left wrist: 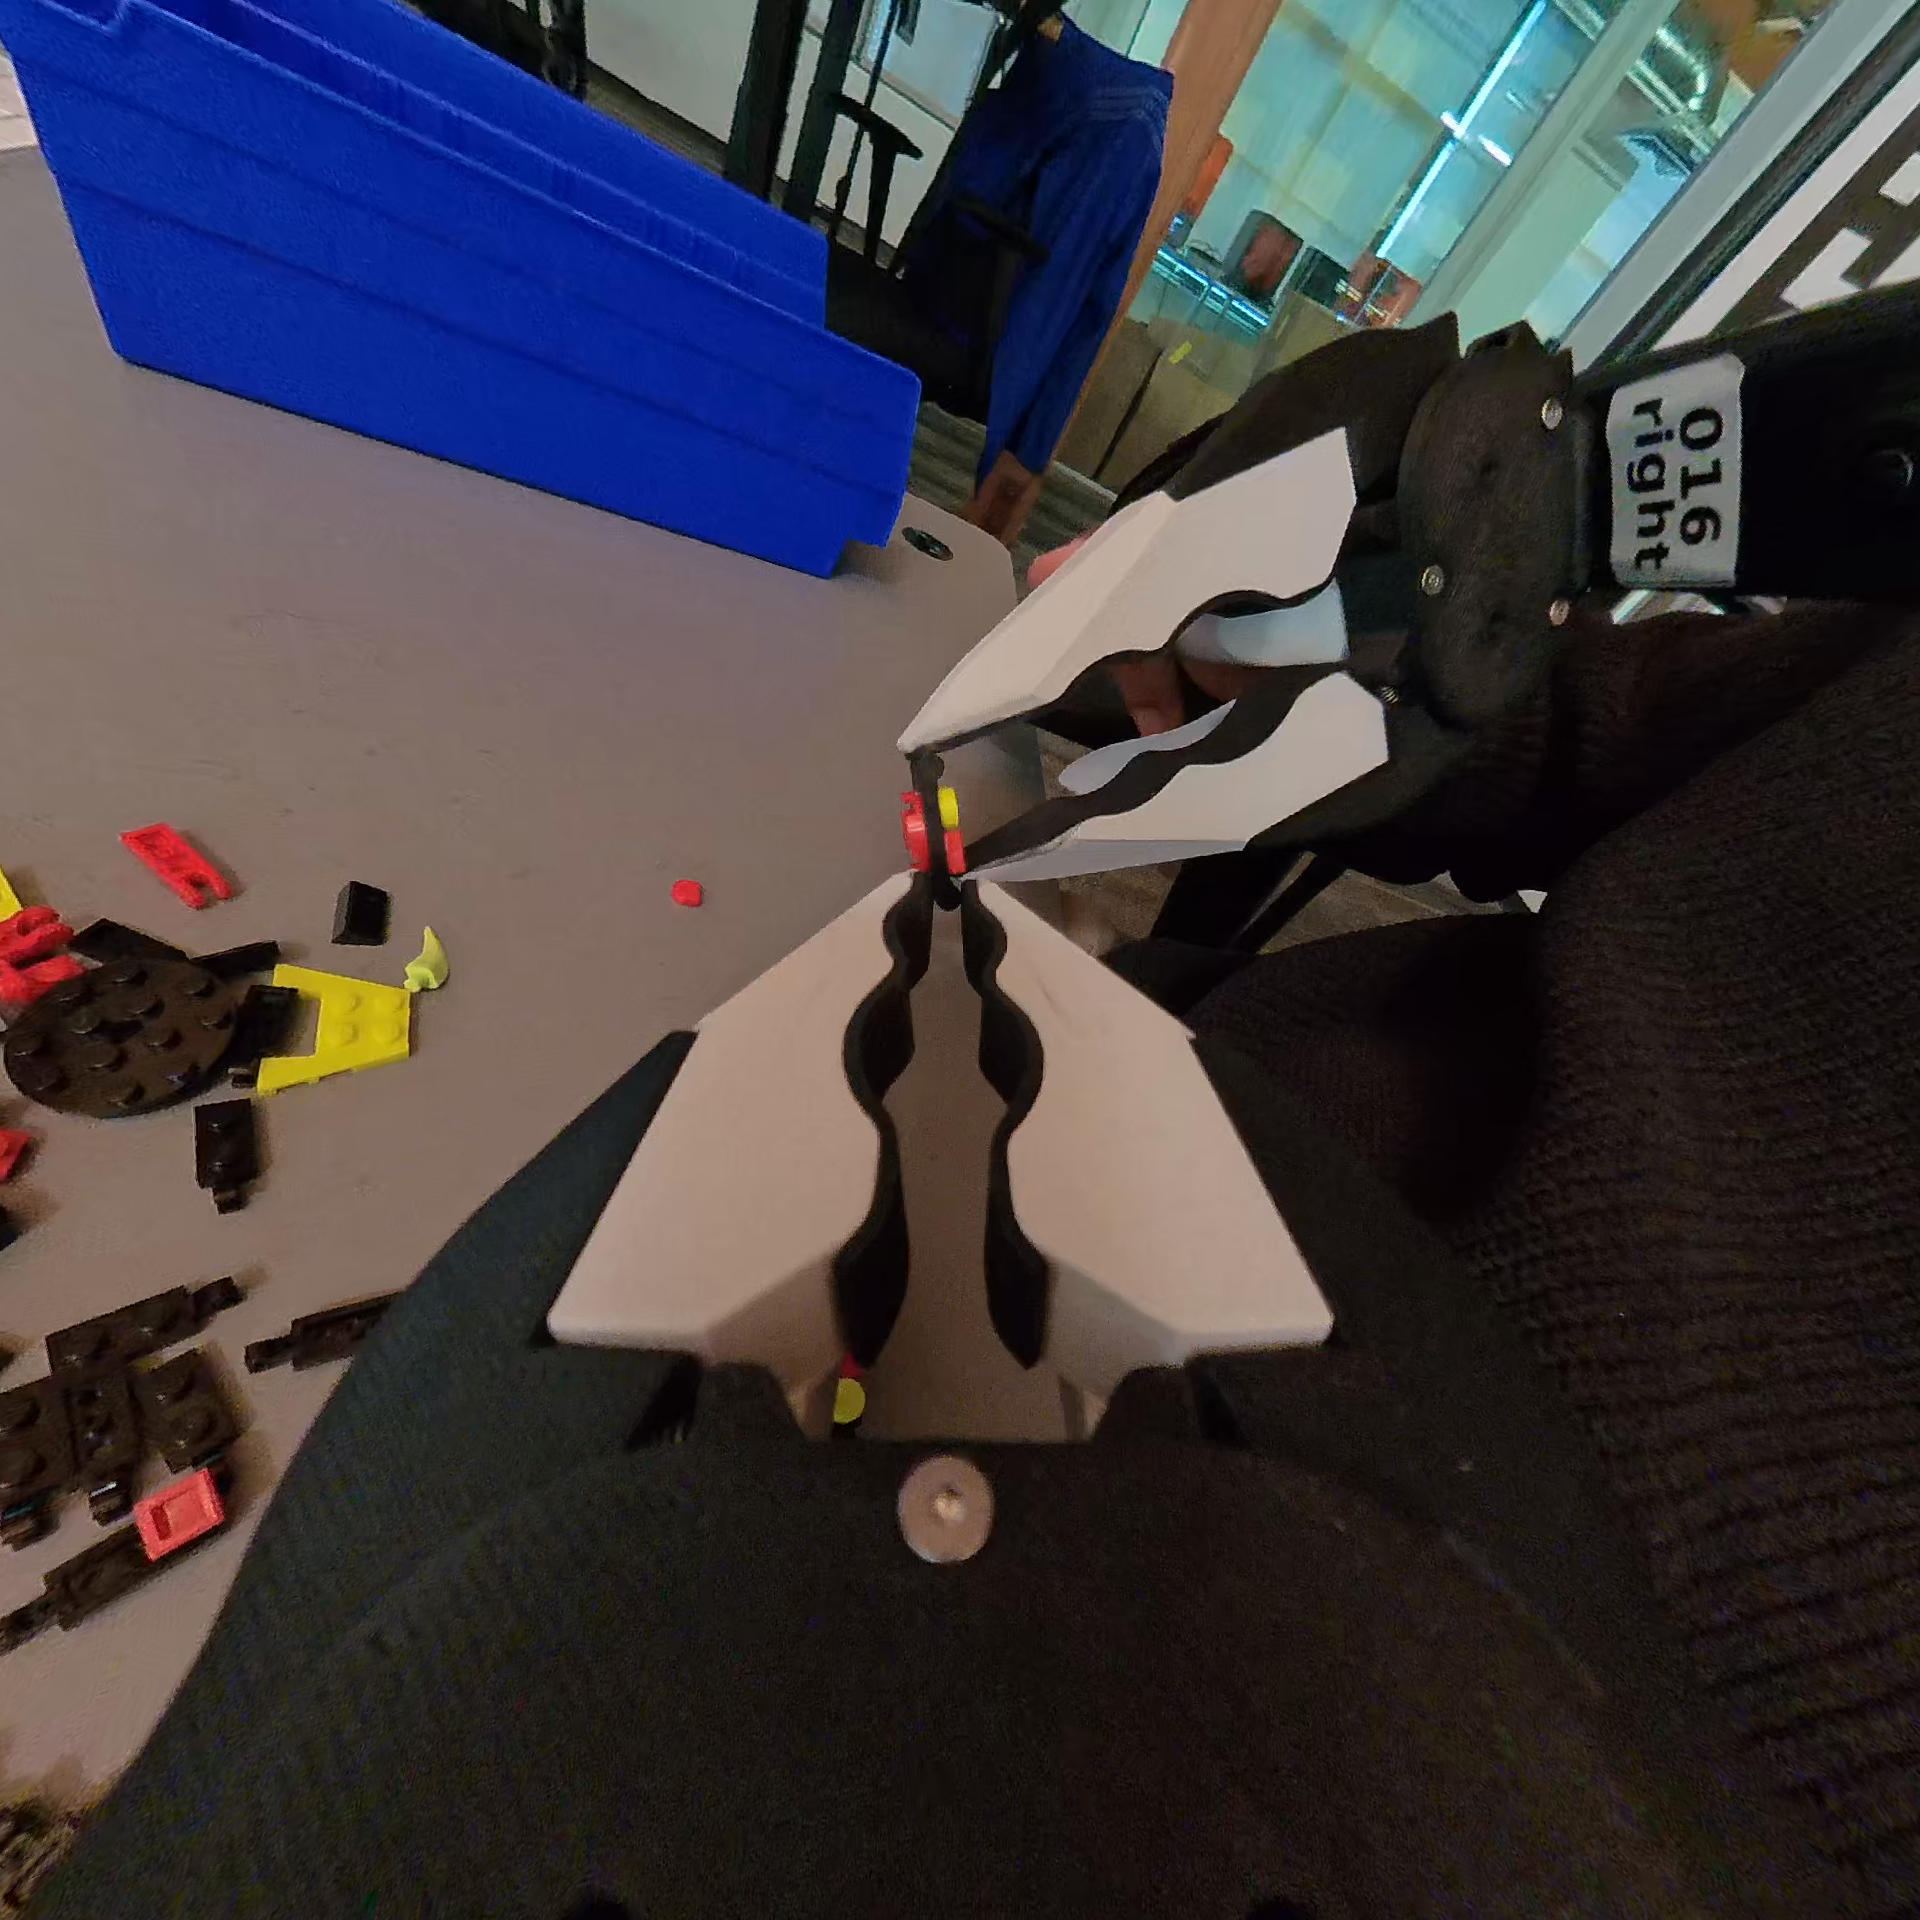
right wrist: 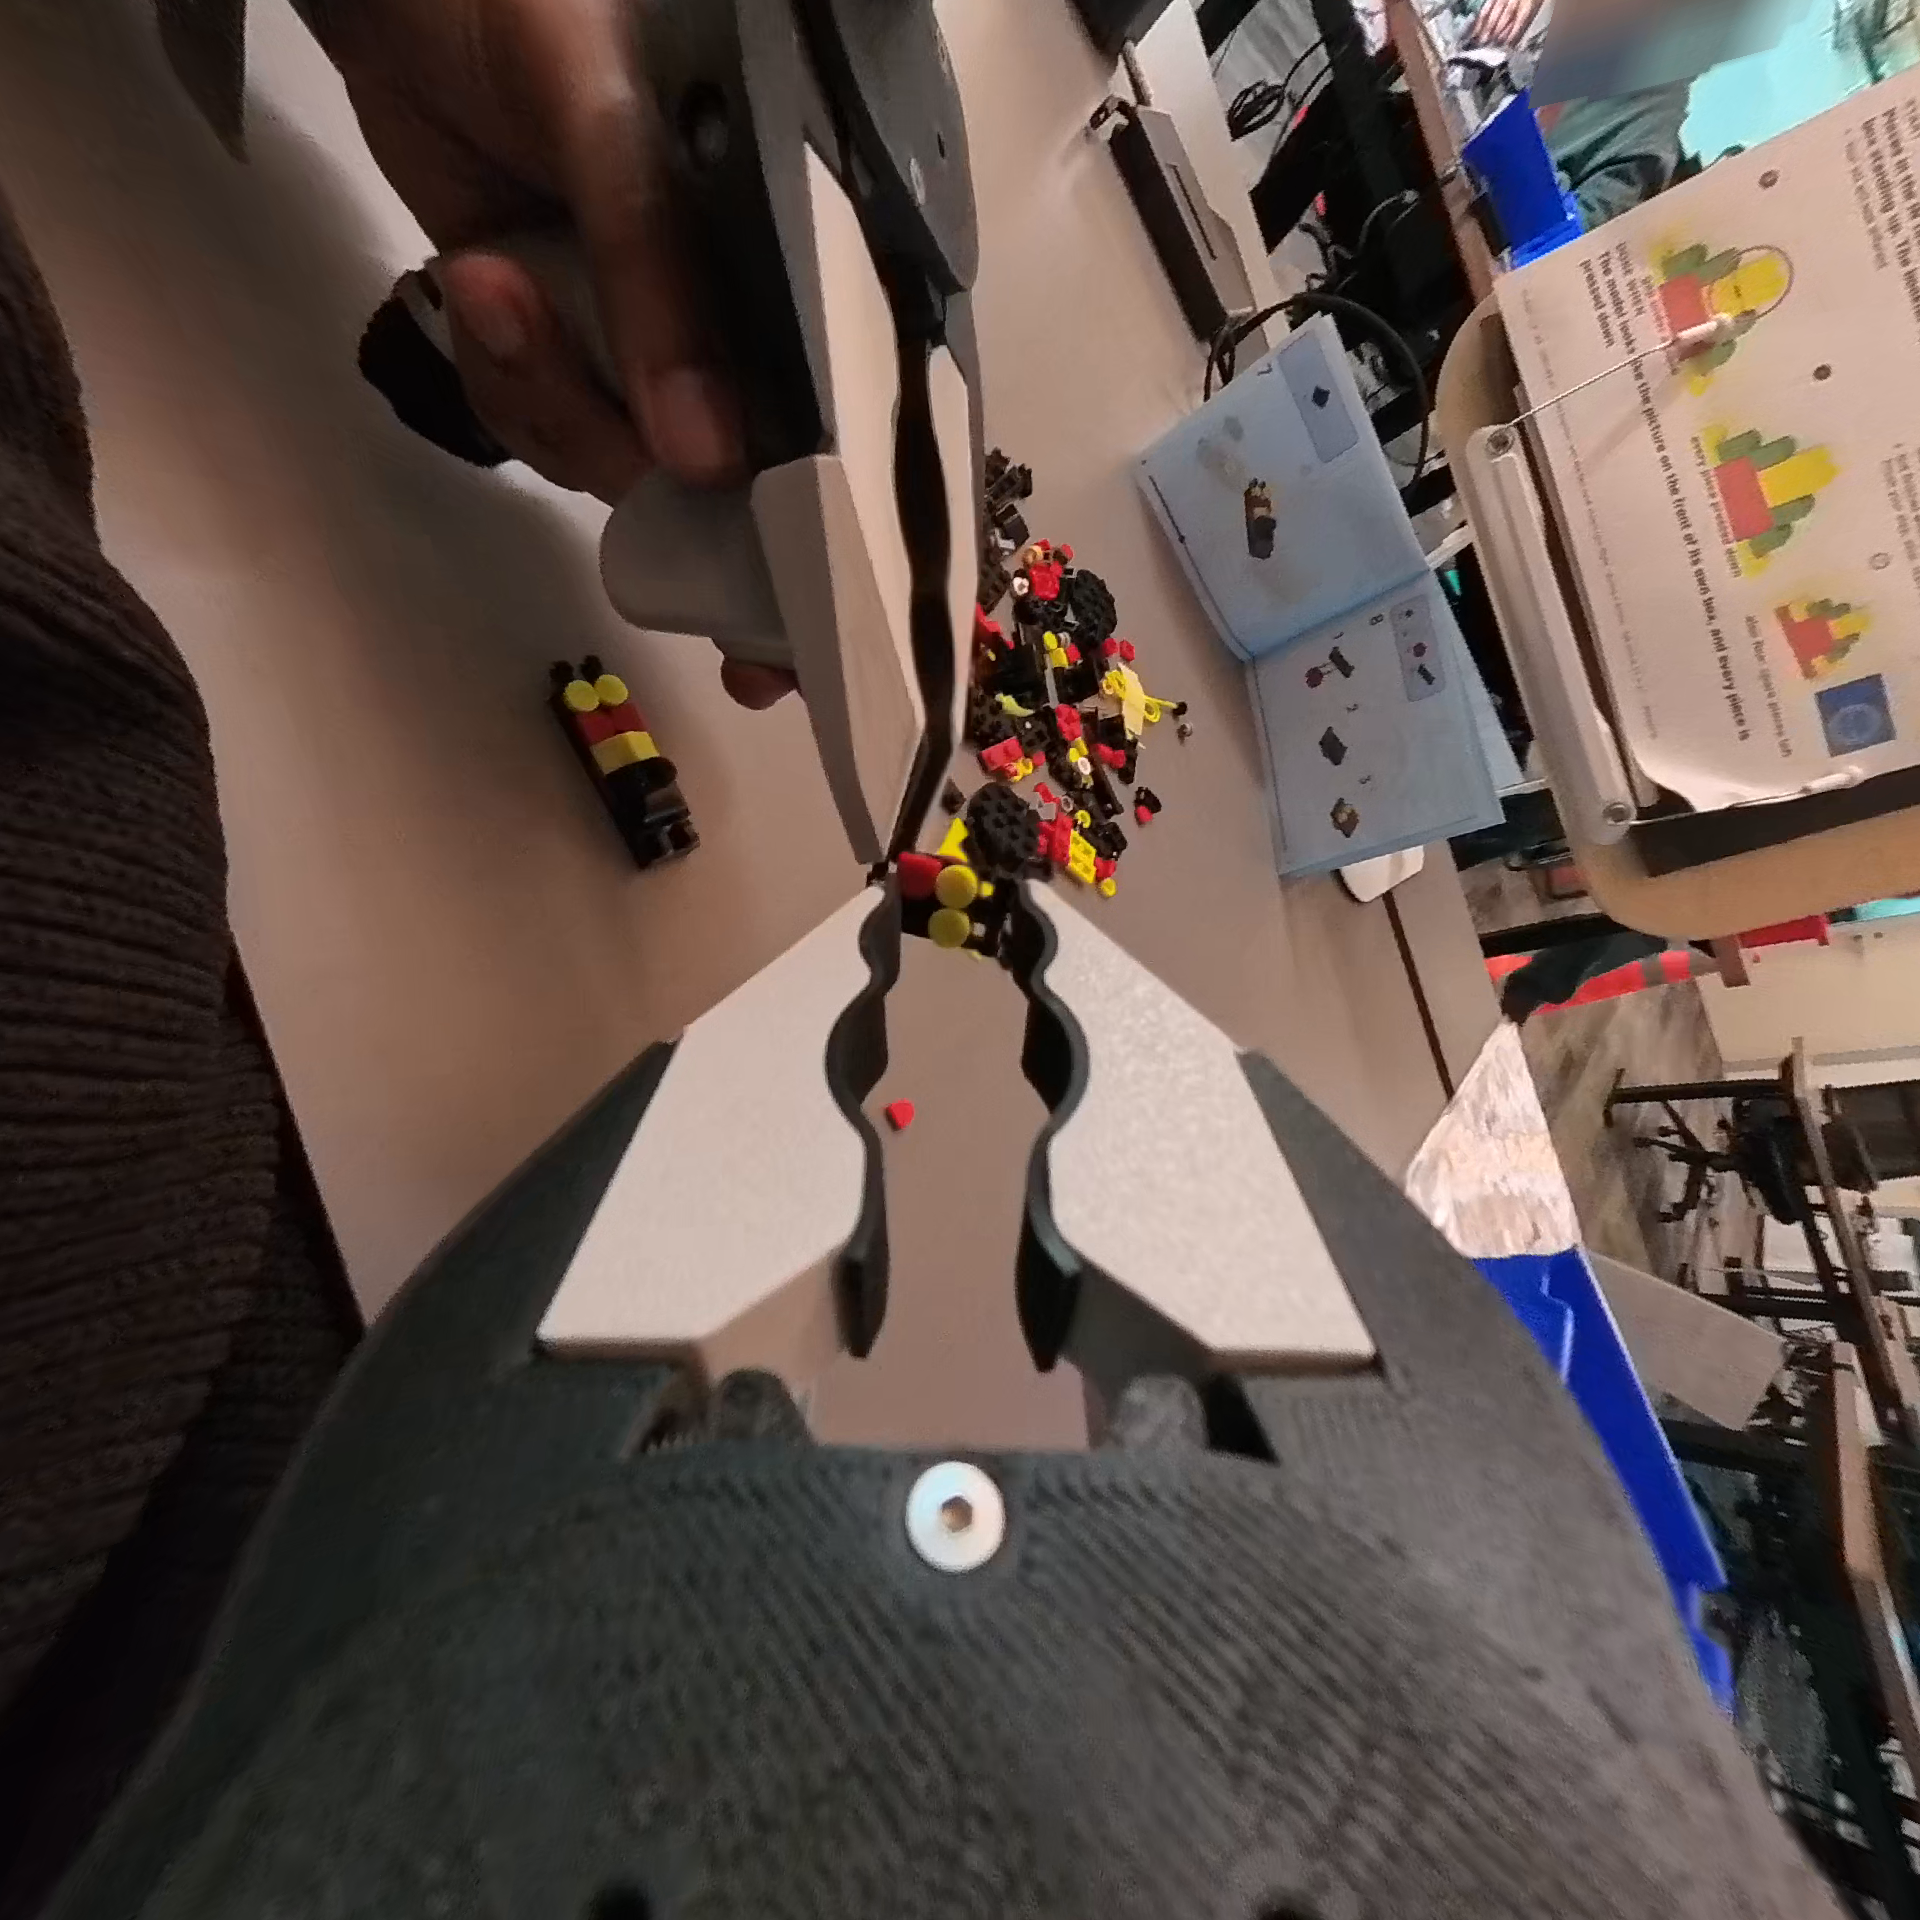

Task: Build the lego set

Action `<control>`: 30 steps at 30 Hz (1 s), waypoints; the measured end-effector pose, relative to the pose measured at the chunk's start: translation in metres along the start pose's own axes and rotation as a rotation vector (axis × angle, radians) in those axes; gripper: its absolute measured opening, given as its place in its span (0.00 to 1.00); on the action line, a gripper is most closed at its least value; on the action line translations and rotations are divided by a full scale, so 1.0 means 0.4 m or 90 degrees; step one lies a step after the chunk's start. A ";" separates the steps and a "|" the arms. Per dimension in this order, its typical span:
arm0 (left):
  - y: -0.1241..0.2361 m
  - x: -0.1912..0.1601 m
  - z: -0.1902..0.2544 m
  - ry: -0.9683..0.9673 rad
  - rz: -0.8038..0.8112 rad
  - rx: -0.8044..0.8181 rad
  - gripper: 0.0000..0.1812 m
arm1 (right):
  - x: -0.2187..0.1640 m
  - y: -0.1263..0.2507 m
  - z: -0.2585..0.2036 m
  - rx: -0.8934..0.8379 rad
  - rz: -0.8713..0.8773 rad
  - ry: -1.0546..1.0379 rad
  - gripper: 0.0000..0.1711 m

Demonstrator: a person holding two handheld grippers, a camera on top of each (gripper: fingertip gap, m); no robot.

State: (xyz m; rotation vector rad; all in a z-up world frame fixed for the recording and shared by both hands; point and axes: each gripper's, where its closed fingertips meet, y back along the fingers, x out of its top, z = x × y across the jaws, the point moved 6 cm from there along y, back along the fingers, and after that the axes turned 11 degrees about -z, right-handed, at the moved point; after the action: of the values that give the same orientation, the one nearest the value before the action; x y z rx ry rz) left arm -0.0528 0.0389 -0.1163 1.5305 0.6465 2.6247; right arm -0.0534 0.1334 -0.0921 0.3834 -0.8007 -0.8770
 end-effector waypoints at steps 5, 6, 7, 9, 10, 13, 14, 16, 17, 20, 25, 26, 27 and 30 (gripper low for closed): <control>-0.002 -0.001 0.001 -0.001 -0.002 0.000 0.01 | -0.003 0.000 0.003 0.026 0.003 -0.021 0.12; -0.002 -0.001 0.001 0.000 -0.003 -0.001 0.01 | -0.004 -0.001 0.003 0.029 0.003 -0.023 0.12; -0.002 -0.002 0.000 0.002 -0.005 -0.002 0.01 | -0.005 -0.002 0.002 0.032 0.003 -0.024 0.11; -0.004 -0.003 -0.004 0.009 -0.007 -0.002 0.02 | -0.008 -0.007 0.004 0.037 0.001 -0.030 0.12; -0.004 -0.003 -0.006 0.013 -0.007 0.000 0.04 | -0.012 -0.011 0.005 0.042 -0.005 -0.034 0.12; 0.001 -0.003 -0.019 0.017 -0.008 0.022 0.09 | -0.045 -0.040 -0.007 0.106 -0.051 -0.047 0.12; 0.003 -0.003 -0.024 0.015 -0.008 0.031 0.10 | -0.060 -0.053 -0.020 0.149 -0.070 -0.055 0.12; 0.005 -0.004 -0.029 0.010 -0.010 0.042 0.10 | -0.089 -0.080 -0.049 0.240 -0.107 -0.078 0.12; 0.005 -0.004 -0.031 0.007 -0.012 0.045 0.10 | -0.100 -0.091 -0.061 0.277 -0.120 -0.086 0.12; 0.002 -0.009 -0.032 -0.003 -0.021 0.053 0.10 | -0.112 -0.112 -0.075 0.332 -0.124 -0.100 0.12; -0.002 -0.013 -0.030 -0.015 -0.031 0.060 0.10 | -0.112 -0.120 -0.071 0.352 -0.110 -0.116 0.17; -0.003 -0.014 -0.030 -0.016 -0.033 0.060 0.10 | -0.114 -0.119 -0.070 0.347 -0.109 -0.115 0.18; -0.003 -0.014 -0.031 -0.018 -0.034 0.062 0.10 | -0.114 -0.118 -0.066 0.342 -0.106 -0.115 0.18; -0.004 -0.017 -0.030 -0.027 -0.041 0.068 0.10 | -0.113 -0.104 -0.047 0.334 -0.088 -0.130 0.20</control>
State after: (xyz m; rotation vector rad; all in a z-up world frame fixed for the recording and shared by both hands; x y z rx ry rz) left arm -0.0598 0.0347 -0.1278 1.5595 0.8304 2.5415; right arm -0.0787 0.1445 -0.1502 0.8265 -1.2074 -0.8343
